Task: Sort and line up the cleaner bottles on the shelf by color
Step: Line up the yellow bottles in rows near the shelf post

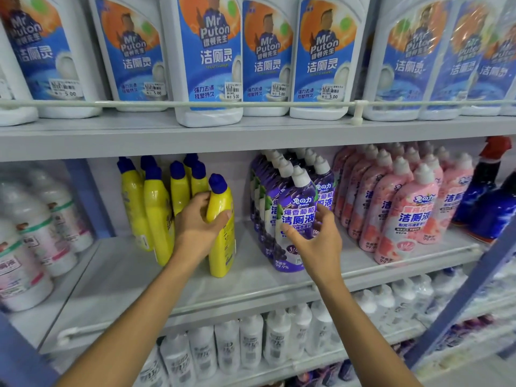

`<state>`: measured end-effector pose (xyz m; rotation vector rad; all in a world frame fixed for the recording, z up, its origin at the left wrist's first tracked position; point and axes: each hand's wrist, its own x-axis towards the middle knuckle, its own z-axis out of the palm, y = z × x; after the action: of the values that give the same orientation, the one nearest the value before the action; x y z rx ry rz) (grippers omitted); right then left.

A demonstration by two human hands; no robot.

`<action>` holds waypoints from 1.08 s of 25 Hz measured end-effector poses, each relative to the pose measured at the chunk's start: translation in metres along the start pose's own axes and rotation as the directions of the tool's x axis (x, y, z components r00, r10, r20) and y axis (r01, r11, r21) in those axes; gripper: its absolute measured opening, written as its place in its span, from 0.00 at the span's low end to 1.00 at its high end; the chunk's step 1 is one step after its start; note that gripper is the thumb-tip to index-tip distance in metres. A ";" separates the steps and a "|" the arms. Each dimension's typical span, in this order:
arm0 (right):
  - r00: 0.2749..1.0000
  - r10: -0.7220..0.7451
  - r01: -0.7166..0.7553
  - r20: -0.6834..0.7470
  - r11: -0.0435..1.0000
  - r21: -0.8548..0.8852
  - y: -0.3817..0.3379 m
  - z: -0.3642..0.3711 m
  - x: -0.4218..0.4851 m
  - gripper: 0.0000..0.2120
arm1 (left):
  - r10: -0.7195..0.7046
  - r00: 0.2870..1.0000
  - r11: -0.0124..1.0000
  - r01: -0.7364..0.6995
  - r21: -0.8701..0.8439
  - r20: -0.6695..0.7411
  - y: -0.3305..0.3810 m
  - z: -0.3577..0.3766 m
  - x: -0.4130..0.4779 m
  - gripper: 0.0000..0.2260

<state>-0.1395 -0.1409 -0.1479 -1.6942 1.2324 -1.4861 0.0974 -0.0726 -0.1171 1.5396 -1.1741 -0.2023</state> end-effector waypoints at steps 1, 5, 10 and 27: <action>1.000 -0.007 0.007 -0.012 1.000 -0.018 -0.002 0.007 -0.001 0.41 | -0.010 1.000 1.000 0.010 -0.010 0.004 -0.001 0.000 0.002 0.20; 1.000 -0.004 0.005 0.027 0.999 -0.037 -0.004 0.016 0.000 0.44 | -0.072 0.994 0.997 0.072 0.007 0.086 -0.001 -0.006 0.000 0.26; 1.000 -0.027 0.027 0.012 0.999 -0.030 -0.007 0.016 -0.008 0.42 | -0.036 0.997 0.999 0.035 0.019 0.067 -0.013 -0.006 -0.020 0.21; 0.986 -0.060 0.063 -0.158 0.998 0.015 -0.037 0.006 -0.033 0.33 | -0.137 0.989 0.986 0.142 -0.086 0.063 -0.006 -0.013 -0.037 0.13</action>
<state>-0.1222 -0.0965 -0.1319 -1.6414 1.2505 -1.6913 0.0912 -0.0378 -0.1339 1.5451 -1.0873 -0.3901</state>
